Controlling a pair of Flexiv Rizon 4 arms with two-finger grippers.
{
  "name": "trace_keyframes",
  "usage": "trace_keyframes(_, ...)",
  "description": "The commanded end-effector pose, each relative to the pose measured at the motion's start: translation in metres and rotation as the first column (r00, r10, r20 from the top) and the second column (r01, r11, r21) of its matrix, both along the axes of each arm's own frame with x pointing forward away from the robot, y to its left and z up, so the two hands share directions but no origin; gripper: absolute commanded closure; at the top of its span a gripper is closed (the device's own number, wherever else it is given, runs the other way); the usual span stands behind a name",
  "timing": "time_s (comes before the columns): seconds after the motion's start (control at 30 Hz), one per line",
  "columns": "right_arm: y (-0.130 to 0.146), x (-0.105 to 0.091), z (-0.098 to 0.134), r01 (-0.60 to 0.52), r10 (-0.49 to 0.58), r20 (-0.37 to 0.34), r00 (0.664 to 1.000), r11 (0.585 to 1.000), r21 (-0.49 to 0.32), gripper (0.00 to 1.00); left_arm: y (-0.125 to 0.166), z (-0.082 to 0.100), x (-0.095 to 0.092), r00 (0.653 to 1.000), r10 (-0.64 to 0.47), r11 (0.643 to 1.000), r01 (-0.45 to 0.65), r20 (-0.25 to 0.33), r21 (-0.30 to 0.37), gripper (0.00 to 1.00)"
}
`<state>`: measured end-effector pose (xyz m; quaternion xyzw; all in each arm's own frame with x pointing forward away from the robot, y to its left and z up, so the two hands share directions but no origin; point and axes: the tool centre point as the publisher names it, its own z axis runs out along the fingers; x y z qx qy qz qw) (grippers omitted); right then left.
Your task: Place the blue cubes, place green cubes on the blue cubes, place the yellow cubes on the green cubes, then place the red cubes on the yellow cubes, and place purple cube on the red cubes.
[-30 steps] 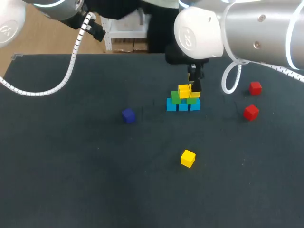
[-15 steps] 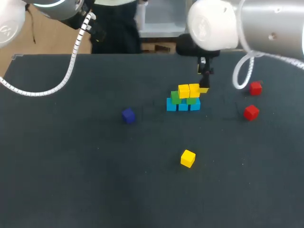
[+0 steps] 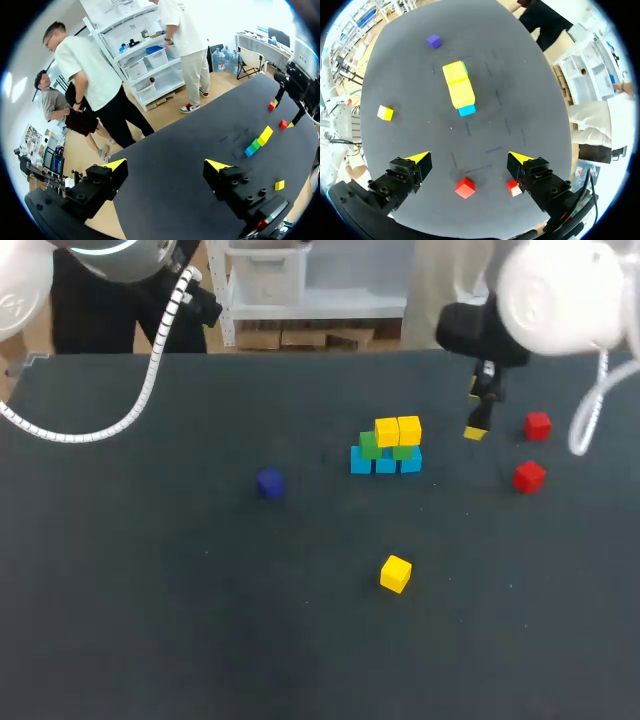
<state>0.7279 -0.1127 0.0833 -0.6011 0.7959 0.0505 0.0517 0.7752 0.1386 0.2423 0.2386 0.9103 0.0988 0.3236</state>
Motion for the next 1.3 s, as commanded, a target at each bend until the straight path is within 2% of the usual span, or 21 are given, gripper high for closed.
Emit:
trace_keyframes(0.03, -0.023, -0.016, -0.002, 0.020, -0.046, 0.212, 0.976, 0.992, 0.121, 0.00, 0.001, 0.000, 0.000, 1.000, -0.001, 1.000, 0.001, 0.000, 0.000, 0.00)
trace_keyframes(0.13, -0.029, -0.015, 0.002, 0.030, -0.052, 0.236, 0.970, 0.995, 0.098, 0.00, 0.001, 0.000, 0.000, 1.000, -0.001, 1.000, 0.001, 0.000, 0.000, 0.00)
trace_keyframes(0.27, -0.040, -0.011, 0.021, 0.051, -0.077, 0.257, 0.963, 0.993, 0.107, 0.00, 0.001, 0.000, 0.000, 1.000, -0.001, 1.000, 0.001, 0.000, 0.000, 0.00)
trace_keyframes(0.4, -0.057, -0.006, 0.041, 0.089, -0.115, 0.296, 0.948, 0.991, 0.101, 0.00, 0.001, 0.000, 0.000, 1.000, -0.001, 1.000, 0.001, 0.000, 0.000, 0.00)
trace_keyframes(0.6, -0.080, 0.003, 0.057, 0.160, -0.182, 0.337, 0.924, 0.983, 0.091, 0.00, 0.001, 0.000, 0.000, 1.000, -0.001, 1.000, 0.001, 0.000, 0.000, 0.00)
trace_keyframes(1.03, -0.113, 0.024, 0.066, 0.272, -0.345, 0.432, 0.833, 0.936, 0.222, 0.00, 0.001, 0.000, 0.000, 1.000, -0.001, 1.000, 0.001, 0.000, 0.000, 0.00)
trace_keyframes(1.3, -0.125, 0.039, 0.078, 0.312, -0.391, 0.428, 0.815, 0.918, 0.244, 0.00, 0.001, 0.000, 0.000, 1.000, -0.001, 1.000, 0.001, 0.000, 0.000, 0.00)
